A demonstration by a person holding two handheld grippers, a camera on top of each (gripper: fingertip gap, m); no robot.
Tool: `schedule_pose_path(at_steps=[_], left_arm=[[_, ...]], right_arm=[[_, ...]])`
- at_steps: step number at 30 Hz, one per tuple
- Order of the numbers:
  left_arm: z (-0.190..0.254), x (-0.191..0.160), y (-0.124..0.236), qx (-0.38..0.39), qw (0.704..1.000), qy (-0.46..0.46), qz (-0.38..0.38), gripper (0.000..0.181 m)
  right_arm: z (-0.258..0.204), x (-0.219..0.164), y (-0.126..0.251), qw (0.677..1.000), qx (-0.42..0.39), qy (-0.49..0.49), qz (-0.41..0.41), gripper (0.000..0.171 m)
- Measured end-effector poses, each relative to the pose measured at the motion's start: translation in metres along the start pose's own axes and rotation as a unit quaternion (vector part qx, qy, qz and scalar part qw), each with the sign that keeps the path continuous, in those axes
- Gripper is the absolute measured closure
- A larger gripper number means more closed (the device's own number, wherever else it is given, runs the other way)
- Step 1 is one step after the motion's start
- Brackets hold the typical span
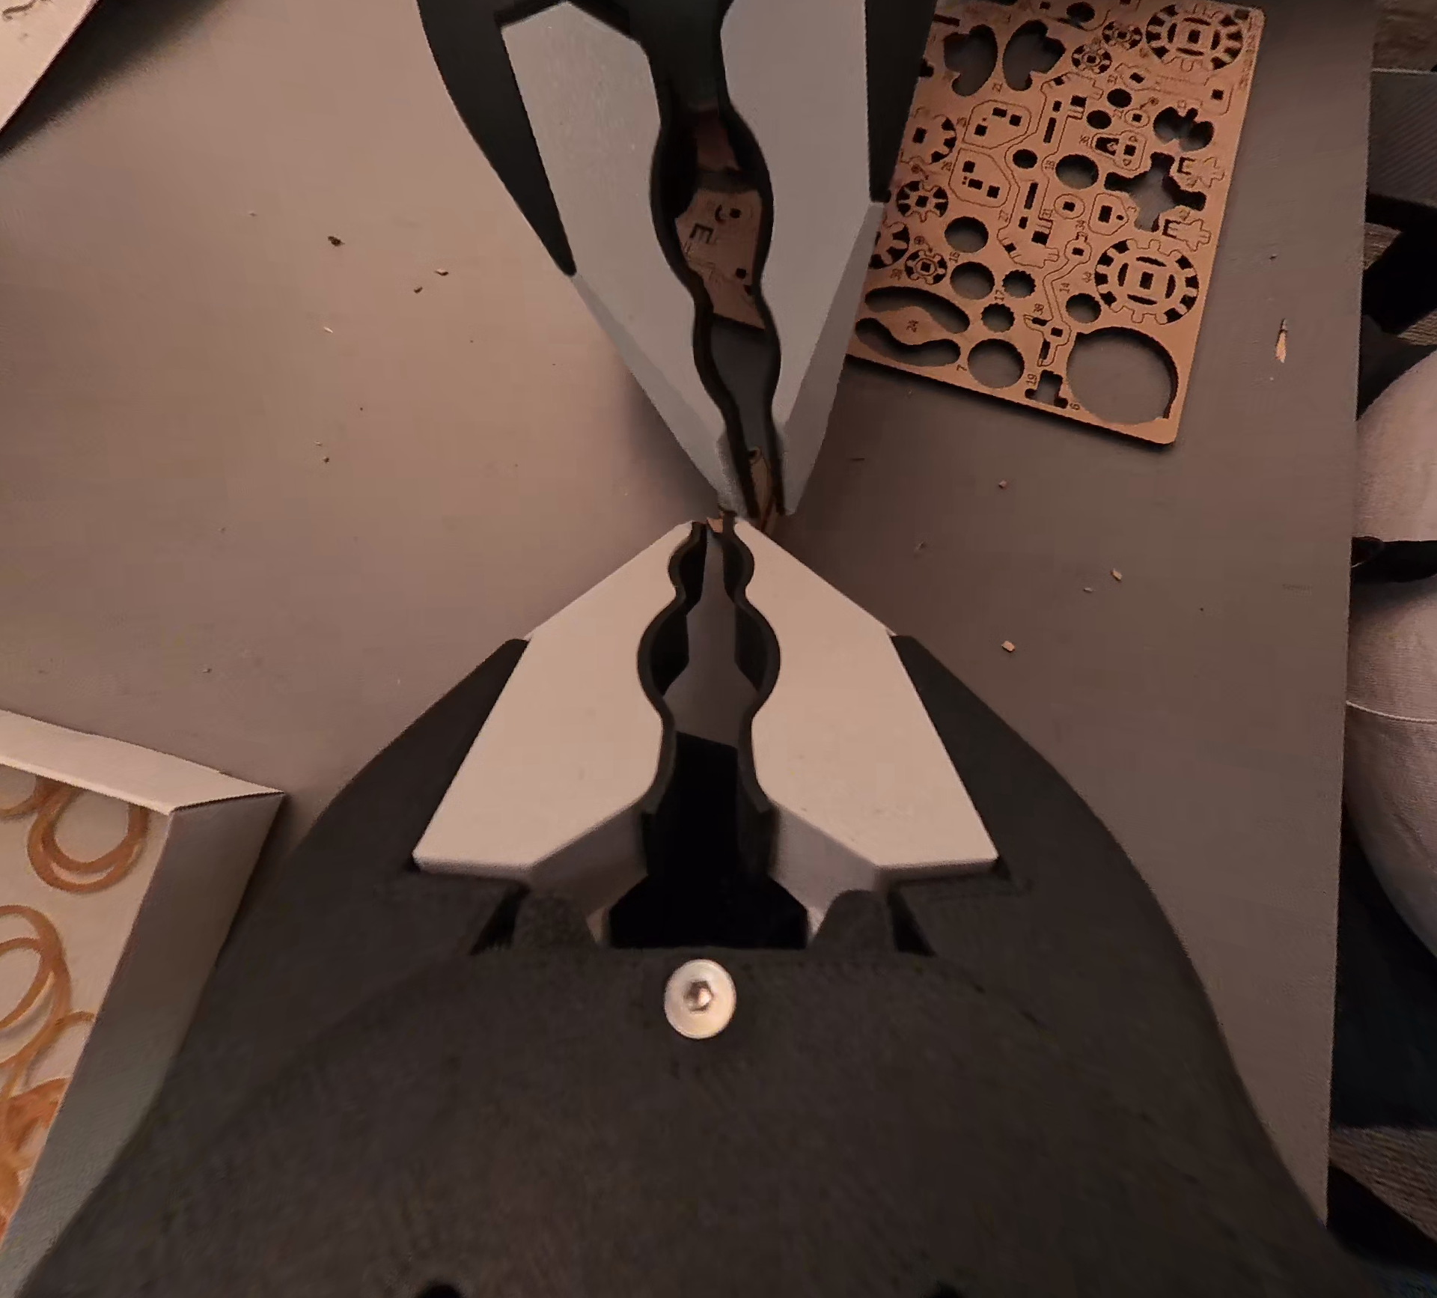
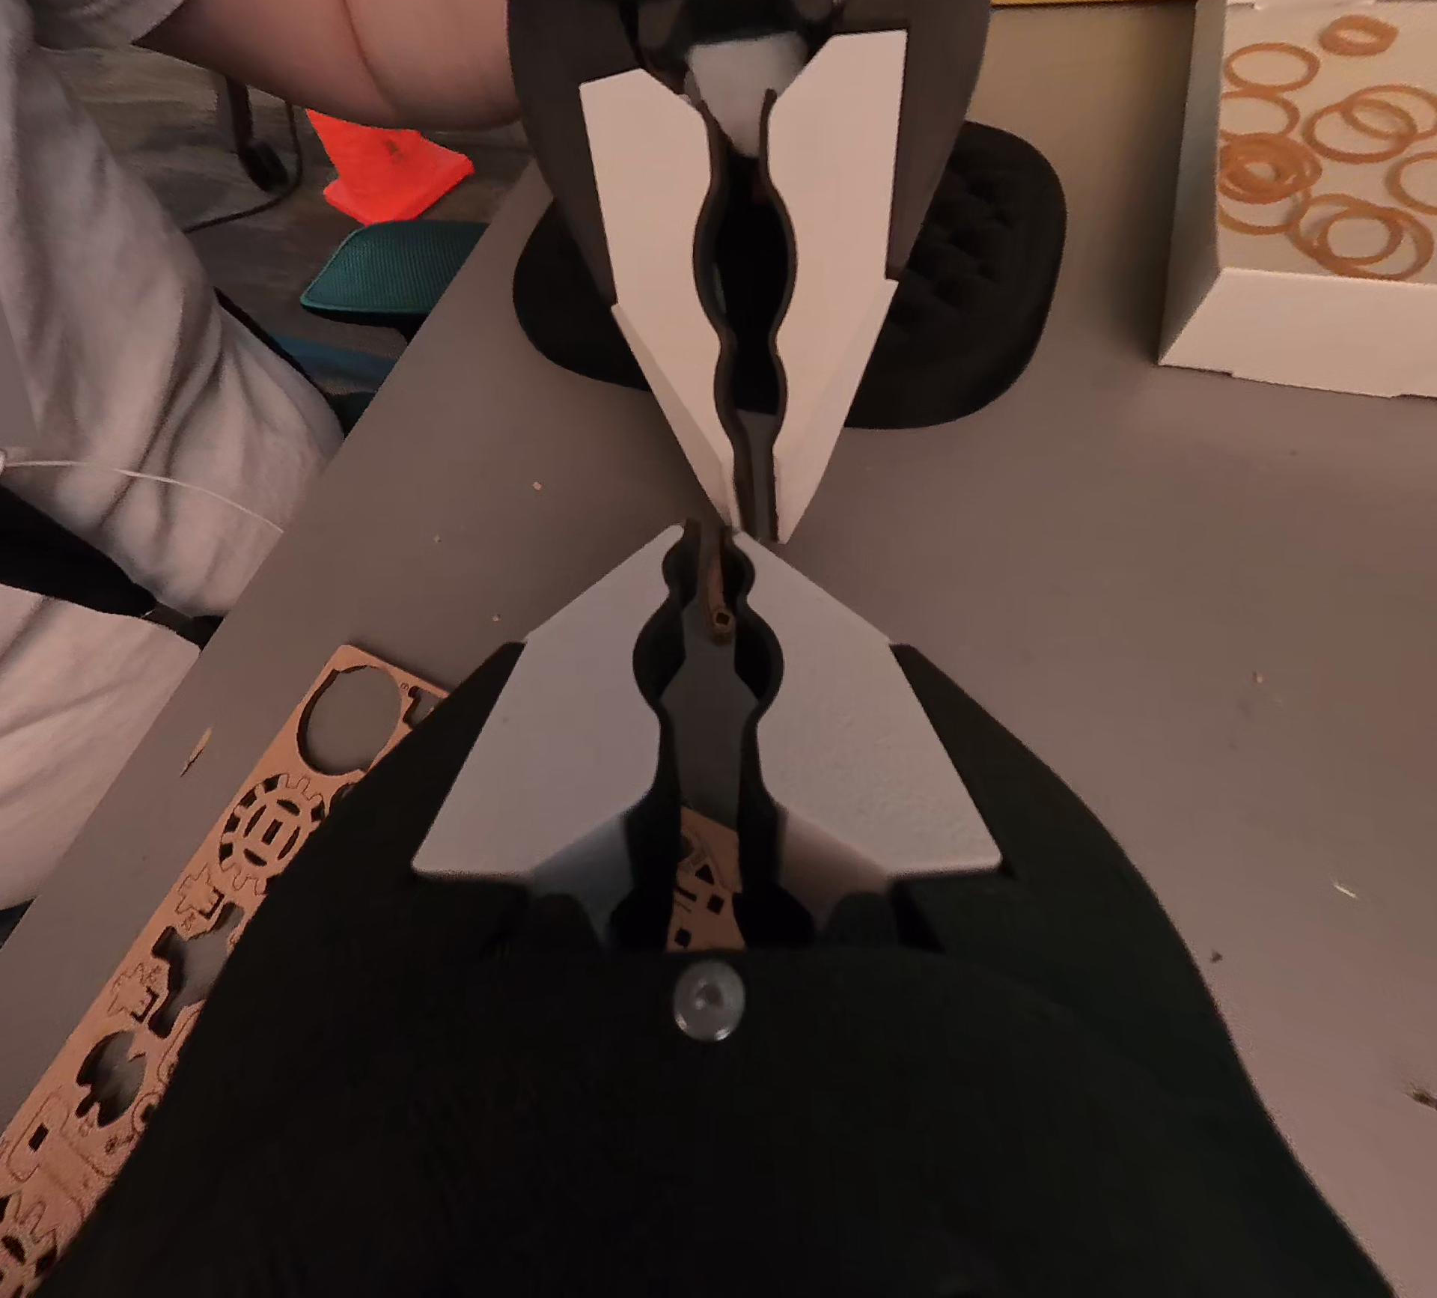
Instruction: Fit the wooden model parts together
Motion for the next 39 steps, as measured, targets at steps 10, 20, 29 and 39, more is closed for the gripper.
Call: schedule_pose_path(at_steps=[10,20,29,39], left_arm=[[0.001,0.0,0.002,0.009,1.0,-0.009,0.004,0.177],[-0.002,0.0,0.008,0.017,1.0,0.003,0.018,0.177],[-0.007,-0.006,0.013,0.036,0.999,0.015,0.015,0.177],[-0.003,-0.006,0.014,0.056,0.998,-0.001,0.014,0.178]], right_arm=[[-0.002,-0.003,-0.003,1.0,-0.008,0.019,-0.021,0.169],[0.005,0.004,-0.001,0.999,-0.034,0.023,-0.003,0.17],[0.008,0.0,-0.006,0.998,-0.05,0.037,-0.026,0.166],[0.012,0.007,0.001,0.999,-0.014,-0.013,0.025,0.164]])
Point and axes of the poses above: each gripper's, where its closed fingertips meet, y back along the fingers, x out of its top, z = x × y across the jaws, the point moved 1 cm from there along y, back along the fingers, and after that the axes turned 2 degrees about x, right-handed, at the moved point
